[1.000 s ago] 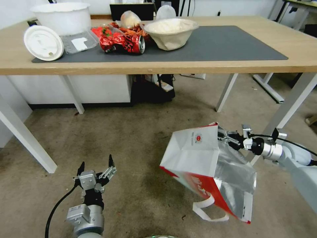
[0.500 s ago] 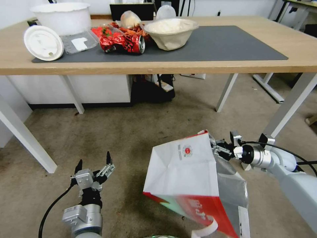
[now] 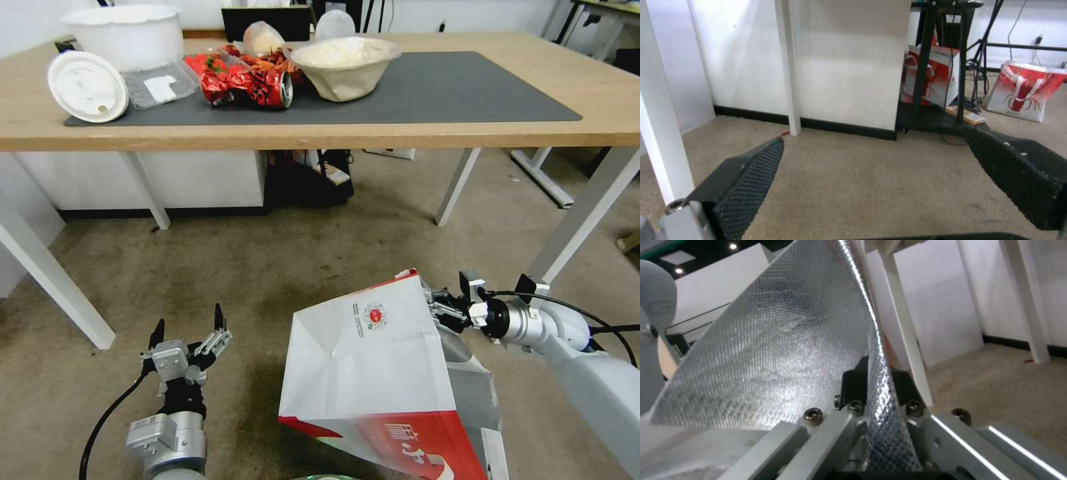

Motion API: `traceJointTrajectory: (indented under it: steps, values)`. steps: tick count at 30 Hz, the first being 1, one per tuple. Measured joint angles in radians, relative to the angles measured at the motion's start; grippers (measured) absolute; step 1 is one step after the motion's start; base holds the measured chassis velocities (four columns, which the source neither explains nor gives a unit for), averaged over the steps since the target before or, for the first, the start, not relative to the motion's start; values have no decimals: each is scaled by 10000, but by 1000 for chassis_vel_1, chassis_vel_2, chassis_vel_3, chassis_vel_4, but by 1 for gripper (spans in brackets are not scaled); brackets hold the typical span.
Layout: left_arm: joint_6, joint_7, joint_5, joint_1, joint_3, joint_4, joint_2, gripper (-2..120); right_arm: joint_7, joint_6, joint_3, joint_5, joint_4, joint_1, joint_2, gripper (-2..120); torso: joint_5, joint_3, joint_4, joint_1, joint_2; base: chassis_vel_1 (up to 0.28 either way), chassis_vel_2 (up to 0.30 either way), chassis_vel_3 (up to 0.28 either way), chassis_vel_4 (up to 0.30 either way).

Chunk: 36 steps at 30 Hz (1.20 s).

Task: Pick up the food delivery bag from the floor and place it on the table.

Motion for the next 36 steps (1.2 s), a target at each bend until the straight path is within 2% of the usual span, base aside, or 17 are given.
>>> traceJointTrajectory:
  steps: [17, 36]
  values:
    - [-192, 29, -386, -38, 16, -61, 83, 100, -56, -133, 77, 125, 447, -148, 41, 0, 0, 18, -1, 0, 14, 0, 0, 0, 0]
    - [-116, 76, -598, 50, 7, -363, 133, 100, 105, -238, 597, 353, 1105, -586, -40, 0, 0, 738, 0, 51, 791, 0, 0, 0, 0]
